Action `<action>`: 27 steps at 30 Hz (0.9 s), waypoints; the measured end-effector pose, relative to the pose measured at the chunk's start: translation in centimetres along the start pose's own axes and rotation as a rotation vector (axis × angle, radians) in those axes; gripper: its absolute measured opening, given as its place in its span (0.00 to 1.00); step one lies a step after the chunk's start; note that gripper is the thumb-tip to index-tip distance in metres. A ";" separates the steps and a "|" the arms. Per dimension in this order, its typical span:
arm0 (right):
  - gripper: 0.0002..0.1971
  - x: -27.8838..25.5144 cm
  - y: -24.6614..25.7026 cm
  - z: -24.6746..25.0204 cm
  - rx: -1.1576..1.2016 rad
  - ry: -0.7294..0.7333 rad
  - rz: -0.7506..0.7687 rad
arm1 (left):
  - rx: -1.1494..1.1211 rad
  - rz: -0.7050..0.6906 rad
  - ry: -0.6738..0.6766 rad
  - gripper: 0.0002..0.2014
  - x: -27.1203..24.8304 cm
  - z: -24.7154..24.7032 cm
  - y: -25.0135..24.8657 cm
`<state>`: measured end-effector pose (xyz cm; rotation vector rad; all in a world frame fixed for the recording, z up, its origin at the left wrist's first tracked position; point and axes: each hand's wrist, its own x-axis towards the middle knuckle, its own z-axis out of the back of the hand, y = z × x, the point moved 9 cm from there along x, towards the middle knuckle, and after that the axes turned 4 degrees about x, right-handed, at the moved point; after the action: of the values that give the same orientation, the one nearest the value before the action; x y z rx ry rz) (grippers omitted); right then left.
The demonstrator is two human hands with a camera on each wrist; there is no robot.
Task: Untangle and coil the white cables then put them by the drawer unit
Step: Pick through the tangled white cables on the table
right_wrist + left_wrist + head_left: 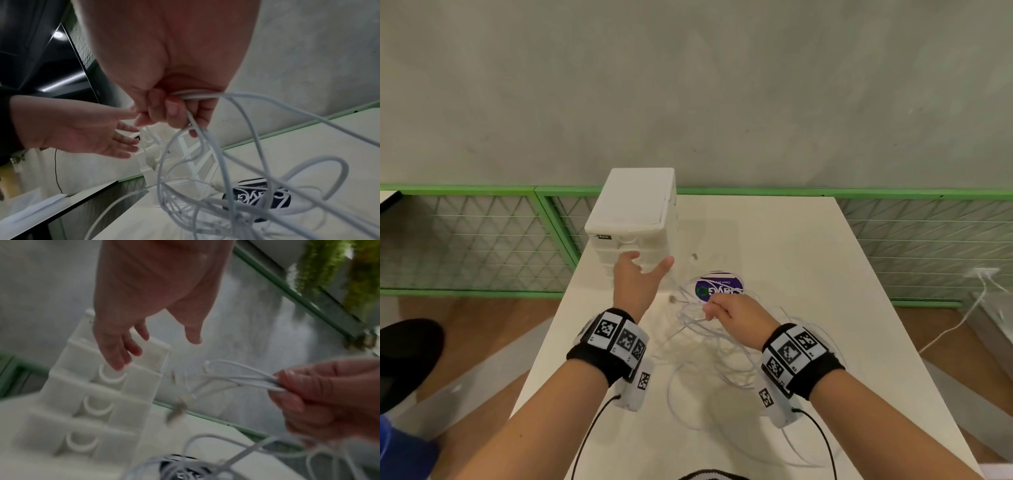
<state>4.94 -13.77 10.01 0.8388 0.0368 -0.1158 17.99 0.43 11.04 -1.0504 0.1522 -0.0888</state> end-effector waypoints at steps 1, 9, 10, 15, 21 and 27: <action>0.15 0.1 -0.1 0.3 -0.018 0.003 -0.006 | 0.059 -0.140 -0.065 0.26 -0.4 0.9 -1.7; 0.12 0.4 1.9 3.2 0.107 -0.055 0.063 | 0.226 -0.628 0.603 0.17 -7.0 -7.0 -8.8; 0.12 0.2 2.0 3.7 0.100 -0.067 0.081 | 0.293 -0.641 0.617 0.18 -7.0 -7.4 -8.8; 0.11 -0.3 0.5 5.7 0.071 -0.132 0.067 | 0.311 -0.509 0.719 0.17 -7.1 -8.8 -8.3; 0.07 -0.6 -0.1 6.6 0.230 -0.105 0.042 | 0.632 -0.586 0.607 0.18 -6.6 -8.2 -9.5; 0.05 0.1 -0.9 6.1 0.171 -0.088 0.029 | 0.405 -0.592 0.431 0.15 -5.3 -5.3 -12.6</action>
<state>4.90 -18.91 13.47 1.0040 -0.0686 -0.1291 11.85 -9.60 19.79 -0.6304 0.1976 -0.8514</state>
